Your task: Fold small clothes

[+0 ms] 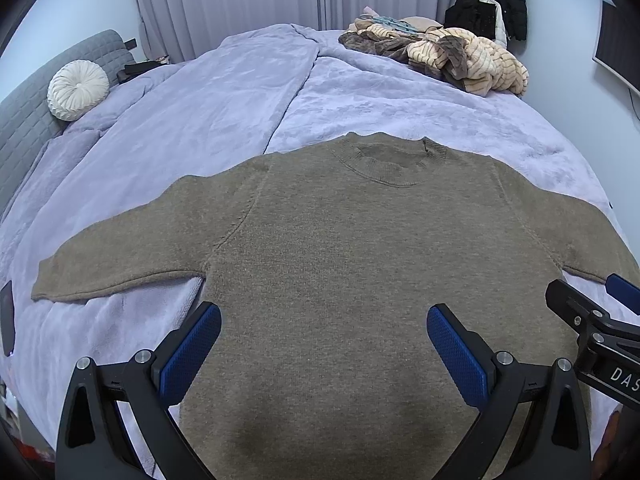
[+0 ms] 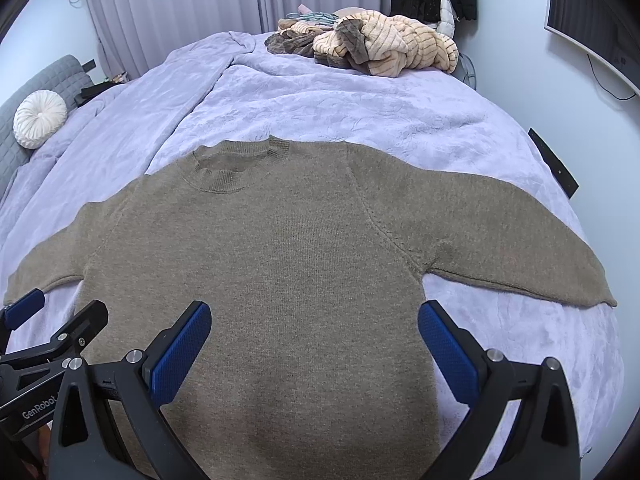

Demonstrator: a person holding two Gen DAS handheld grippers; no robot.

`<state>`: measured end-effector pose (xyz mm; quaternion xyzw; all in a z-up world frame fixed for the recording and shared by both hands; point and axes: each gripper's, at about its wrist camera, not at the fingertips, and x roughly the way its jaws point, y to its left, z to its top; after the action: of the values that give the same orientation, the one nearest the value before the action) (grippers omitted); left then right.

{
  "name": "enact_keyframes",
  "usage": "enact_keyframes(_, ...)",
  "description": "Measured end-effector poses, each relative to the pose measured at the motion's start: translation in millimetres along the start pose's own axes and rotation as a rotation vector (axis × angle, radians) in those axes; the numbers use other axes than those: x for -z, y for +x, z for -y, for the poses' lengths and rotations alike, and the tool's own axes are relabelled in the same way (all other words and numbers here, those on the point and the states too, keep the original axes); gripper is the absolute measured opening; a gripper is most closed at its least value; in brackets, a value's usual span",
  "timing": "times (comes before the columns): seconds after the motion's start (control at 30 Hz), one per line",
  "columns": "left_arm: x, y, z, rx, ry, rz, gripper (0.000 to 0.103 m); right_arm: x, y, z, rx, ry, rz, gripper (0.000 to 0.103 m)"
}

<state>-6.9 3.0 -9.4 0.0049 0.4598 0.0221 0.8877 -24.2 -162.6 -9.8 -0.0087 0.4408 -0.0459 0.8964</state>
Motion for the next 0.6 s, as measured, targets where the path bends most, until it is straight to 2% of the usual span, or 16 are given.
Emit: enact_keyframes(0.6,-2,12,-13,0.000,-0.034,-0.022,0.103,-1,13,-3,0.007,-0.025,-0.024,0.103)
